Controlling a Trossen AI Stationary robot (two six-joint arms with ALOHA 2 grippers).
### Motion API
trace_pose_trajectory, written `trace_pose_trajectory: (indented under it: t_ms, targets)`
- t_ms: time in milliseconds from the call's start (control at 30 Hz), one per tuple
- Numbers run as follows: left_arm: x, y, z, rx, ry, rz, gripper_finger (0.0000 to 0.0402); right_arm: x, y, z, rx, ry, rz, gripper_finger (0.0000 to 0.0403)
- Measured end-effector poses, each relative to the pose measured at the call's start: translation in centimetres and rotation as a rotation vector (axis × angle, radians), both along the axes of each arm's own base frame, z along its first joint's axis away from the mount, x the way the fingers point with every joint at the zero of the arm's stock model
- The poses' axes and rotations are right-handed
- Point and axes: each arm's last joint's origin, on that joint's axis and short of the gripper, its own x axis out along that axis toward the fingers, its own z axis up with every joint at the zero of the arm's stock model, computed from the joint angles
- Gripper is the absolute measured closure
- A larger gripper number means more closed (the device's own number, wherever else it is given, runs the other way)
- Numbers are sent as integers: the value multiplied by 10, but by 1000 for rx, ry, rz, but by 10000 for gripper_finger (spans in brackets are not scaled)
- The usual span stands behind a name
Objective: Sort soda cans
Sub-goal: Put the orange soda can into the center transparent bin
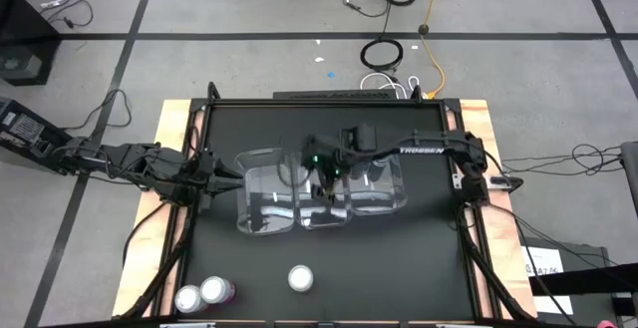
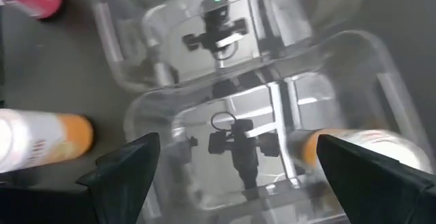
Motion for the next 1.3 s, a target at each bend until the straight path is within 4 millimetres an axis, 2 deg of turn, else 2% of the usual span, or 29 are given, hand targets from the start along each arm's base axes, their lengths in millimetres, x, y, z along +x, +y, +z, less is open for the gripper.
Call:
trace_pose_trajectory:
  t_ms: [200, 333, 433, 500, 567, 733, 1033, 1167, 1300]
  targets:
    - [0, 0, 0, -48, -3, 19, 285, -7, 47, -2, 12, 48, -119, 14]
    - [0, 0, 1, -114, -1, 47, 285, -19, 79, -5, -60, 85, -198, 14]
    - [0, 0, 0, -121, -1, 50, 285, -32, 96, -8, -132, 180, -107, 14]
    - [0, 0, 0, -121, 0, 50, 285, -40, 106, -10, -93, 243, -75, 14]
    - [0, 0, 0, -121, 0, 51, 285, -43, 117, -10, -23, 252, -111, 14]
    - [0, 0, 0, -121, 0, 51, 285, -46, 144, -14, -51, 195, -40, 14]
    - [2, -1, 5, -159, -51, 57, 285, -54, 168, -23, -152, 32, 0, 14]
    - [3, -1, 9, -169, -88, 54, 285, -80, 169, -25, -127, -97, -18, 14]
    - [3, -1, 9, -171, -91, 54, 285, -108, 160, -38, -44, -239, -14, 14]
